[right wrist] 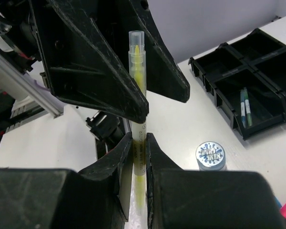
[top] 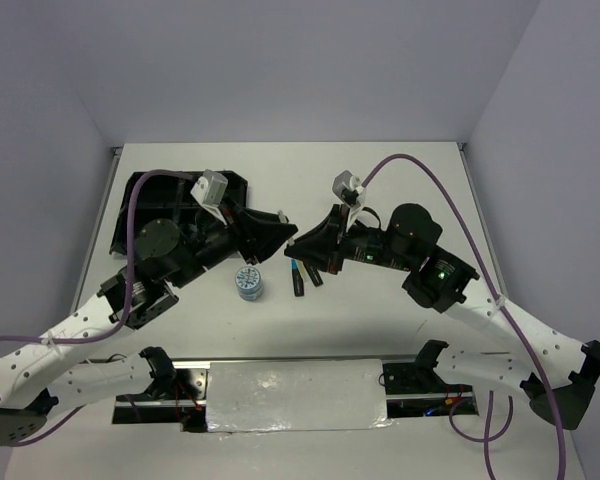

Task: Sort the stationery into containers
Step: Close the pen cap on the pen, then place the pen in the storage box, then pick up the pen from the center of the board, then place the pen in the storage box.

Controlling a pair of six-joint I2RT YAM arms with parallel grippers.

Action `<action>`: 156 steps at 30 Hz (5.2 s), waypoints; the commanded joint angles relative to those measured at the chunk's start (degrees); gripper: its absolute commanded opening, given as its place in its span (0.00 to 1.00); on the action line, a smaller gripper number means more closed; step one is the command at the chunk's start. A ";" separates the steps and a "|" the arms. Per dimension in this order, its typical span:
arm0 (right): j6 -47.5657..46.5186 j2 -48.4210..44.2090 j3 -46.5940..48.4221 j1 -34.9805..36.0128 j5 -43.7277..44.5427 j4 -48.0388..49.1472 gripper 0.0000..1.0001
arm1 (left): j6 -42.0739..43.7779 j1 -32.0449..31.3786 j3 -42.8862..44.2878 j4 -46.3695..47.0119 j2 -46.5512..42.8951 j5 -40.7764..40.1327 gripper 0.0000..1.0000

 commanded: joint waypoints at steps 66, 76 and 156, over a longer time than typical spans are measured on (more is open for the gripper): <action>-3.34 24.72 -0.88 -12.13 33.93 -22.81 0.83 | -8.77 41.53 10.25 -26.52 19.03 -3.27 0.99; -9.32 43.10 10.56 -12.41 31.56 -23.77 0.57 | 10.96 41.53 -2.31 -31.73 0.76 11.39 0.99; 3.77 -4.26 -8.69 -8.10 29.63 -19.73 1.00 | -31.31 47.59 16.93 3.74 53.03 -17.64 0.24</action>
